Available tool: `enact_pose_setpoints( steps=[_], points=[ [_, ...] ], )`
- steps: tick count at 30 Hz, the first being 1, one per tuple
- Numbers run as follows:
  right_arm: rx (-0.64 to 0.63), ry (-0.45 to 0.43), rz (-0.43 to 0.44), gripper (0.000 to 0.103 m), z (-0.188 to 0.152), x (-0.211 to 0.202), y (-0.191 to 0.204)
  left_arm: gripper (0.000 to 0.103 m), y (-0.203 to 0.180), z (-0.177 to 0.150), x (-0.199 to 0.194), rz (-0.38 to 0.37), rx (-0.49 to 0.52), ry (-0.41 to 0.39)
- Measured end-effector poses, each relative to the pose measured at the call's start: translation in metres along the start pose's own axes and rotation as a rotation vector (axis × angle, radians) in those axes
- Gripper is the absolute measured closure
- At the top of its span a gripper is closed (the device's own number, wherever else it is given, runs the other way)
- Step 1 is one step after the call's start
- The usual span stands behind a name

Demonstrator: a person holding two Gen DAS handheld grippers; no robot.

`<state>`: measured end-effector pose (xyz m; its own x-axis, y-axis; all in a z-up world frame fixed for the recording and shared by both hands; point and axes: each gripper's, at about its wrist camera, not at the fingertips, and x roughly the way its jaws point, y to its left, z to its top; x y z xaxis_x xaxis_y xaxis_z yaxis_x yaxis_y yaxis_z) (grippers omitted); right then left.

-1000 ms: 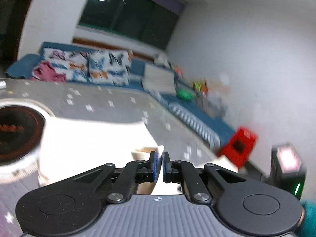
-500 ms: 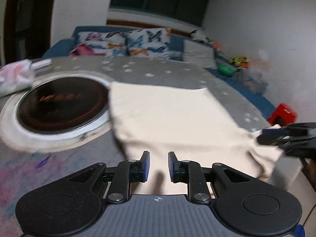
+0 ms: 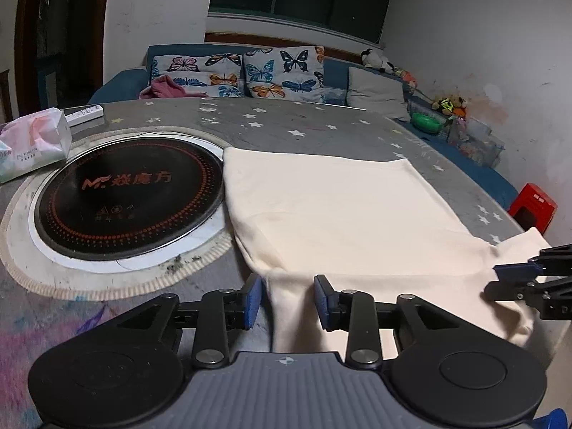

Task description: Fold clothes

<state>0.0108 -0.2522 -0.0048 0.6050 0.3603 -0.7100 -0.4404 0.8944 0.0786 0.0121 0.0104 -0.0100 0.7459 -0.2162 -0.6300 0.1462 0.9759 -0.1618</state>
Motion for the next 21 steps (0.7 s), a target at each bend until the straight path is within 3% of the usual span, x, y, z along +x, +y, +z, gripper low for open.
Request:
enact_pose_setpoints(
  steps=[2, 4, 6, 10, 14, 19, 21],
  points=[
    [-0.006, 0.002, 0.0, 0.086, 0.001, 0.001, 0.001, 0.07, -0.002, 0.0, 0.002, -0.005, 0.013, -0.004],
    [-0.01, 0.003, -0.003, 0.091, 0.002, 0.002, 0.002, 0.086, -0.003, -0.001, 0.003, -0.004, 0.029, -0.01],
    [-0.022, -0.009, -0.017, 0.096, 0.004, 0.001, 0.005, 0.09, -0.001, -0.001, 0.003, -0.008, 0.025, -0.015],
    [-0.044, -0.068, -0.031, 0.099, 0.01, -0.007, 0.01, 0.092, 0.008, -0.001, -0.012, -0.031, -0.032, -0.075],
    [-0.037, -0.122, -0.053, 0.096, 0.014, -0.006, 0.011, 0.092, 0.02, -0.003, -0.016, 0.013, -0.088, -0.091],
    [-0.025, -0.094, -0.028, 0.093, 0.01, 0.002, 0.013, 0.092, 0.029, -0.005, -0.016, 0.055, -0.108, -0.079],
    [-0.082, -0.091, -0.007, 0.093, 0.006, 0.0, 0.023, 0.092, 0.032, -0.005, -0.017, 0.06, -0.11, -0.078]
  ],
)
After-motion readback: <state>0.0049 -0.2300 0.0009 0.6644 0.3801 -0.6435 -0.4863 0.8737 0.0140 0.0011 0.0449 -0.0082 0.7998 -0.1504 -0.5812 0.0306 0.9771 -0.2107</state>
